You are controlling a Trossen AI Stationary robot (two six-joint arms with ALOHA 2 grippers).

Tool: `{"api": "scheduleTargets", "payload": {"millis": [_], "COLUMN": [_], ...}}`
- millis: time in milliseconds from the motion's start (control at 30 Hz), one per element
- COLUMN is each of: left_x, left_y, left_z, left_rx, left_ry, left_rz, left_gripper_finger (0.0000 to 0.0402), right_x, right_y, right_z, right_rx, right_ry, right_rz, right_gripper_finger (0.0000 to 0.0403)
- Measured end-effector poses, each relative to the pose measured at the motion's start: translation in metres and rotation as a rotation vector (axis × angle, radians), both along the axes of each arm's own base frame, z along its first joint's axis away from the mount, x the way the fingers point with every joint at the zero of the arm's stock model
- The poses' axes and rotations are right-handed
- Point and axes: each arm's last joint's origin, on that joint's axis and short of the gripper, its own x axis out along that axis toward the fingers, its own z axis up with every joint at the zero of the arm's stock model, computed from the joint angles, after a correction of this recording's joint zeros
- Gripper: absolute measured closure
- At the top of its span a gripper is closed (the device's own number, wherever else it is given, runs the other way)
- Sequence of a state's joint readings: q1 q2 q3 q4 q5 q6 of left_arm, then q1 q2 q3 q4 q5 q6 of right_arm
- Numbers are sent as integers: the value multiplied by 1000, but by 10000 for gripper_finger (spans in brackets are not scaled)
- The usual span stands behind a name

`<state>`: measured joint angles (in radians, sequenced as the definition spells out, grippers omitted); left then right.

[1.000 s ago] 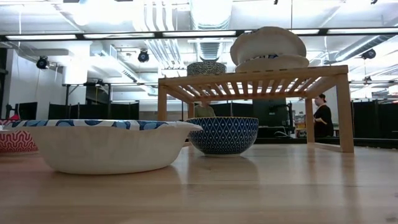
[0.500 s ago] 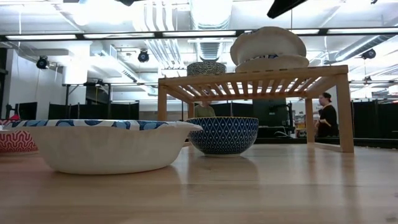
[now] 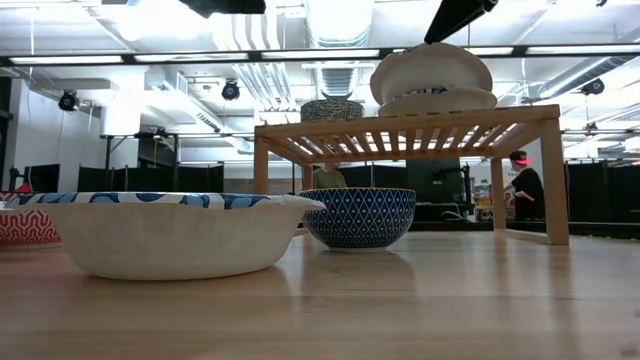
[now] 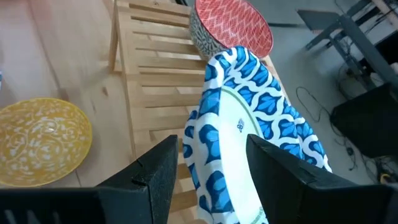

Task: Place and stack bowls onto a shelf
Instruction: Stack the white pattern bowl on top of the other white pattern bowl on the shelf

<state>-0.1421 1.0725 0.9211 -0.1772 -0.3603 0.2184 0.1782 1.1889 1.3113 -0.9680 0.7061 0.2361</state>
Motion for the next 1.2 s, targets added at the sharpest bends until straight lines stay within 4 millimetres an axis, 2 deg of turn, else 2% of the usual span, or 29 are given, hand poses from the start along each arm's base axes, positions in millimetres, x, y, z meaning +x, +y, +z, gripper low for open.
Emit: {"api": "scheduleTargets", "payload": {"millis": [300, 800, 1100, 1200], "left_x": [6, 8, 8, 8], "left_y": [-1, -1, -1, -1], "left_z": [-8, -10, -10, -10], "left_rx": [-2, 4, 4, 4], "left_ry": [35, 44, 44, 44], "left_rz": [2, 0, 0, 0], "left_gripper_finger": [348, 348, 348, 348], "right_x": [2, 2, 2, 2], "right_y": [-5, -5, -5, -5], "right_z": [-3, -3, -2, 4], "right_rx": [20, 9, -16, -30], "right_ry": [14, 25, 47, 38], "right_rz": [2, 14, 41, 50], "right_gripper_finger": [261, 378, 389, 389]}}
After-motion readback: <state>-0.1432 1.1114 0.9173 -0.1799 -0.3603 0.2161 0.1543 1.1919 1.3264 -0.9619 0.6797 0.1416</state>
